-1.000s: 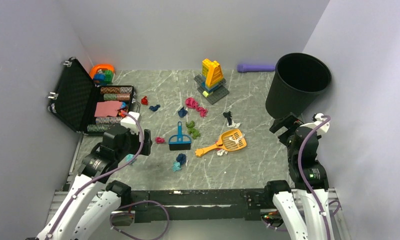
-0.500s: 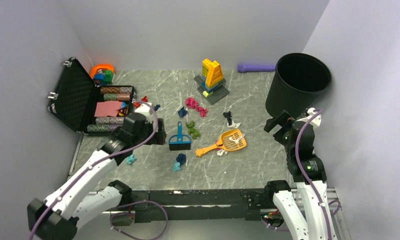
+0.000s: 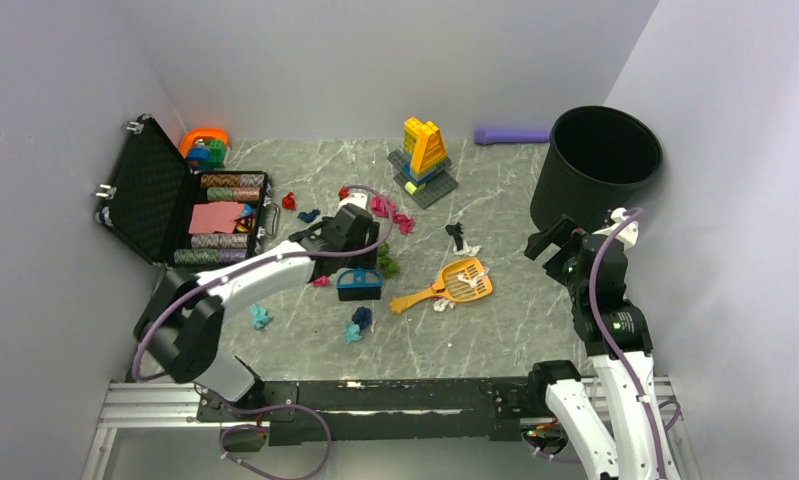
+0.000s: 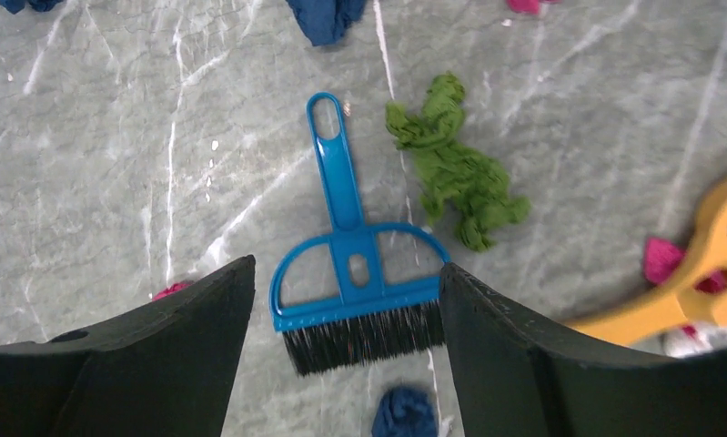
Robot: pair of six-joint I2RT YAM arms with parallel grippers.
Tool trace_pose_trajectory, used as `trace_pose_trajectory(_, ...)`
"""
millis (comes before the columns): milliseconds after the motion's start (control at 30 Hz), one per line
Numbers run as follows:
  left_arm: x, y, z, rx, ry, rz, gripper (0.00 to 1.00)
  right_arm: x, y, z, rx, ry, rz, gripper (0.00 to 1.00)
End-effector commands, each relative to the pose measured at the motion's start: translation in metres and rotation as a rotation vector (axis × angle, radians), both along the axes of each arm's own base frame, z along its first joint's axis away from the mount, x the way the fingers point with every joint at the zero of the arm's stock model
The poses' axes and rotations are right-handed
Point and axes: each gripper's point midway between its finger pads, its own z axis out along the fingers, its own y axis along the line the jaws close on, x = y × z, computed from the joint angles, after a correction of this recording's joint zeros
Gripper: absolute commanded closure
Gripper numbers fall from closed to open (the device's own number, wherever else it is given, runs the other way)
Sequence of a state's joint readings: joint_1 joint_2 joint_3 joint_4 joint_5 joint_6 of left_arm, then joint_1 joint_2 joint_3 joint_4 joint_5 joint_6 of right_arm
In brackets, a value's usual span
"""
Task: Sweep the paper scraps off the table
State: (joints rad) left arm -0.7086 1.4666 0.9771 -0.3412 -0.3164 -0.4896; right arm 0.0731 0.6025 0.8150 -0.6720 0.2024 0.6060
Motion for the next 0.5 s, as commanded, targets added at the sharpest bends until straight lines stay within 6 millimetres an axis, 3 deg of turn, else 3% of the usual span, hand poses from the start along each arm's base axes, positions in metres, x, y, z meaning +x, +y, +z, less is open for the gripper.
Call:
trace_pose_trajectory(0,0.032,-0.008,0.006,0.017,-0.061,0.098,0.24,0.003,-0.001,0.029,0.003,-0.081,-0.004,0.01)
trace_pose_trajectory(233,0.043,-0.016,-0.027,0.038,-0.015,0.137,0.33,0.001,-0.002,0.026,-0.008,-0.072,-0.004,0.02)
trace_pose_trajectory(467,0.039,-0.014,-0.064,0.061,0.055,0.192,0.38,0.000,0.000,0.025,0.000,-0.065,0.006,0.03)
